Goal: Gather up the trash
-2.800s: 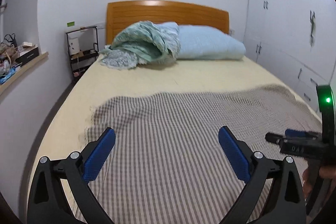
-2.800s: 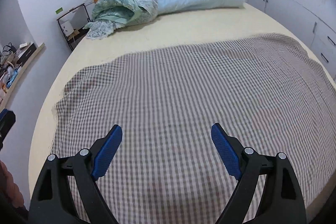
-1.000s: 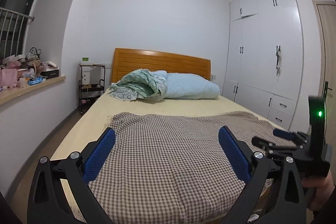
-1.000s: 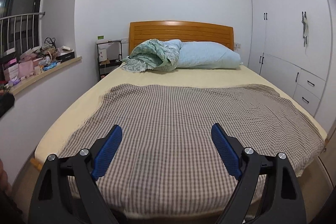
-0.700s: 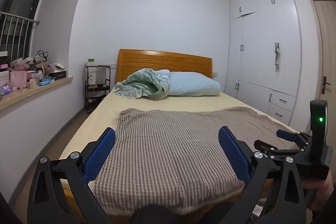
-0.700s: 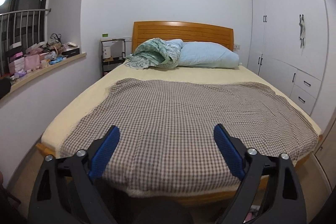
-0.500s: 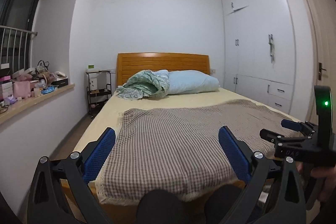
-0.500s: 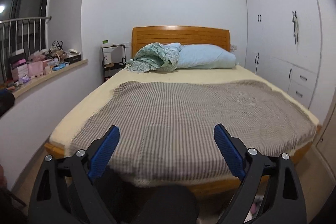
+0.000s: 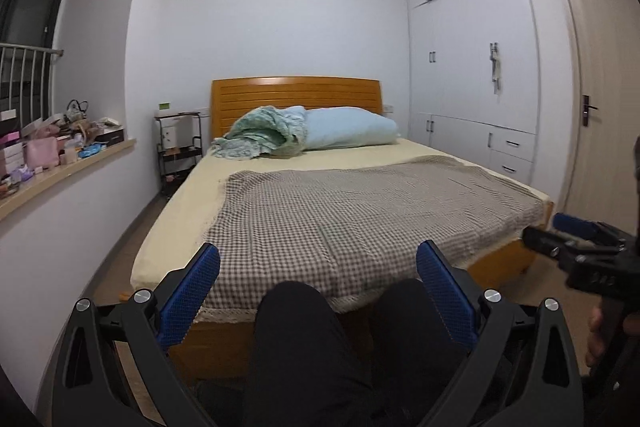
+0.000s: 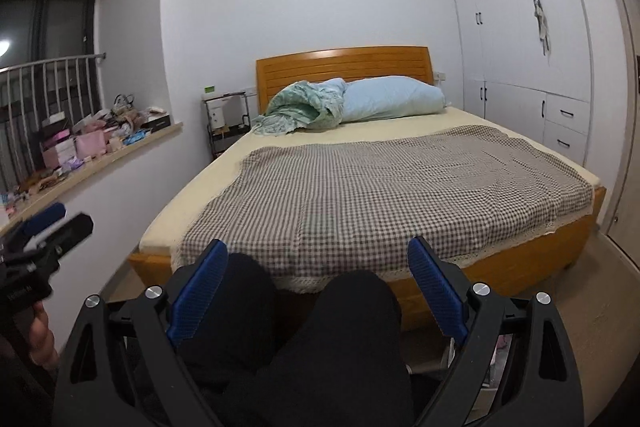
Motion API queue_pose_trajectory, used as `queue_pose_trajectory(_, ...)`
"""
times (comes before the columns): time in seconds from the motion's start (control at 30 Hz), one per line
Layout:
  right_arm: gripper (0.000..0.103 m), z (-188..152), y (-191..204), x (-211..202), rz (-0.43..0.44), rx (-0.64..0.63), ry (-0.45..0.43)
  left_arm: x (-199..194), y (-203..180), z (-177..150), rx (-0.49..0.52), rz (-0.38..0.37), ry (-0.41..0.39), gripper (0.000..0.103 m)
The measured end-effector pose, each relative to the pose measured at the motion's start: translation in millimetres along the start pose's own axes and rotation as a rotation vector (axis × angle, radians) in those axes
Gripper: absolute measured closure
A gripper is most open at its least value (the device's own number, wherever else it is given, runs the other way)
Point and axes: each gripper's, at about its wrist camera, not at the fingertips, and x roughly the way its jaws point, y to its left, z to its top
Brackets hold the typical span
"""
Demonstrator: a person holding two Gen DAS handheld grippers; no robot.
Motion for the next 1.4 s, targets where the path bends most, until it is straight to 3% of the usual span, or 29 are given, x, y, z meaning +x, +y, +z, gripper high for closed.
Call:
queue_pose_trajectory(0.1, 0.016, 0, 7, -7, 0.005, -0.007, 0.030, -22, -1, 4, -0.016, -0.016, 0.003, 0.008)
queue_pose_trajectory(0.17, 0.016, 1, 14, -16, 0.002, -0.025, 0.034, -35, -3, 6, -0.005, 0.013, -0.018, 0.008)
queue_pose_trajectory(0.27, 0.016, -2, 22, -30, -0.008, -0.056, 0.003, -50, -2, 6, -0.008, 0.068, -0.051, 0.008)
queue_pose_trajectory(0.37, 0.016, -1, 26, -40, -0.031, -0.078, -0.032, -59, 1, 9, -0.028, 0.057, -0.077, 0.008)
queue_pose_trajectory(1.4, 0.016, -6, 21, -50, 0.018, -0.079, -0.038, -62, 3, 10, -0.046, 0.074, -0.098, 0.008)
